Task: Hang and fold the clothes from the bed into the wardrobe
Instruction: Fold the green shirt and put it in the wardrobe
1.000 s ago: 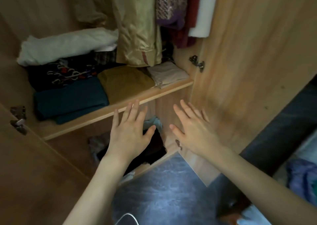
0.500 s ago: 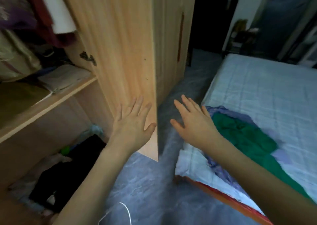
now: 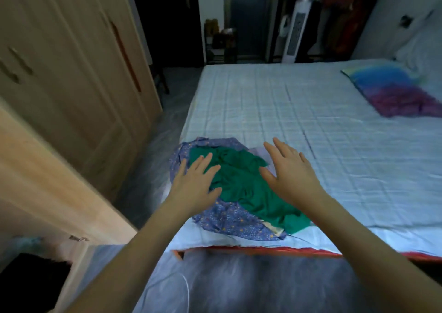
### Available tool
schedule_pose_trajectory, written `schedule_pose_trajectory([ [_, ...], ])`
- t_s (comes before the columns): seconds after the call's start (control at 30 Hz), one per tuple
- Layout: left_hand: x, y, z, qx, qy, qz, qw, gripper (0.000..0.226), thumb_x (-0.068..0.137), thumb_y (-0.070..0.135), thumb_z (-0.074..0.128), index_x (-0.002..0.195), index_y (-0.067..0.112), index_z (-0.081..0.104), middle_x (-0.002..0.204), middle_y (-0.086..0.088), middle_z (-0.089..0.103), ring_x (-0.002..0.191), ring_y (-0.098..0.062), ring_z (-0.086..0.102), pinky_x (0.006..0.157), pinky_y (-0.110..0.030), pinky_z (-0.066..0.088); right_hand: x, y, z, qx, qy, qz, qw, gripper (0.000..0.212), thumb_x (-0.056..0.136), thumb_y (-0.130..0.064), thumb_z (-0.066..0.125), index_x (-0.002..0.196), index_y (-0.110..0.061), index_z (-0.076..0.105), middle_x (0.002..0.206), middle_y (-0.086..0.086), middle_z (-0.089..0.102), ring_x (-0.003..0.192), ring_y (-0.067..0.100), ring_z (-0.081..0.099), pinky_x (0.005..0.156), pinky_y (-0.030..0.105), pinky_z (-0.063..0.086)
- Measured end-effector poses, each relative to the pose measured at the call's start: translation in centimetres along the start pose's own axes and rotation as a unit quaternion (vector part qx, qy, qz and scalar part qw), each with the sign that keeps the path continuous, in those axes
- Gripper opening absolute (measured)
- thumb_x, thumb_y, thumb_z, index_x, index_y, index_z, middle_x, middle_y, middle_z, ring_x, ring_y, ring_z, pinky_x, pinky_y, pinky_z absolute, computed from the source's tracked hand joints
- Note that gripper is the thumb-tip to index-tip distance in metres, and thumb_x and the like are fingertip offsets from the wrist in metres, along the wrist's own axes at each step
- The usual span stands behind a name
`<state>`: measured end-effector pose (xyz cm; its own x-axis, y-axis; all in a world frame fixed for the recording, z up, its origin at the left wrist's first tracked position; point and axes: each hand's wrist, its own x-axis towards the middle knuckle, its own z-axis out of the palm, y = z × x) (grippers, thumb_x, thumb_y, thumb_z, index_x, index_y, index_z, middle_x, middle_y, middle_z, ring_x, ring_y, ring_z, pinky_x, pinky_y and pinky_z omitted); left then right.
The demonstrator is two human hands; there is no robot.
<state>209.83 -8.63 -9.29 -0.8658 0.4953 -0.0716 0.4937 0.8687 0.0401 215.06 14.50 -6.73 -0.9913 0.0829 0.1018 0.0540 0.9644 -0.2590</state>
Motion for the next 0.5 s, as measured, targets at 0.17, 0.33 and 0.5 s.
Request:
schedule_pose_trajectory([
  [0.17,5.8,4.8,0.3,0.017,-0.019,0.058,0.998,0.063,0.096,0.054,0.041,0.152,0.031,0.024,0.164,0.004,0.001,0.150,-0.015,0.005,0.119,-0.045,-0.001,-0.6,6.9,-1.3,-0.022,-0.015,0.029,0.999,0.064,0.094,-0.044,0.050,0.150,-0.022,0.028,0.160,0.003,0.022,0.145,0.023,0.025,0.116,0.051,0.022],
  [0.33,10.8,7.5,1.8,0.011,-0.043,0.087,0.995,0.059,0.096,0.052,0.042,0.150,0.033,0.029,0.163,0.004,0.010,0.149,-0.018,0.012,0.121,-0.045,0.005,0.0,11.3,-0.6,0.001,-0.015,0.069,0.998,0.065,0.095,-0.044,0.050,0.151,-0.023,0.026,0.160,0.003,0.020,0.145,0.022,0.024,0.115,0.048,0.023],
  [0.5,14.7,6.7,6.6,0.002,-0.129,0.066,0.989,0.059,0.096,0.052,0.041,0.150,0.032,0.028,0.163,0.004,0.012,0.148,-0.018,0.013,0.121,-0.046,0.009,2.7,14.0,2.6,0.000,-0.056,0.089,0.994,0.065,0.095,-0.047,0.047,0.152,-0.027,0.022,0.161,0.000,0.018,0.145,0.021,0.023,0.116,0.046,0.024],
])
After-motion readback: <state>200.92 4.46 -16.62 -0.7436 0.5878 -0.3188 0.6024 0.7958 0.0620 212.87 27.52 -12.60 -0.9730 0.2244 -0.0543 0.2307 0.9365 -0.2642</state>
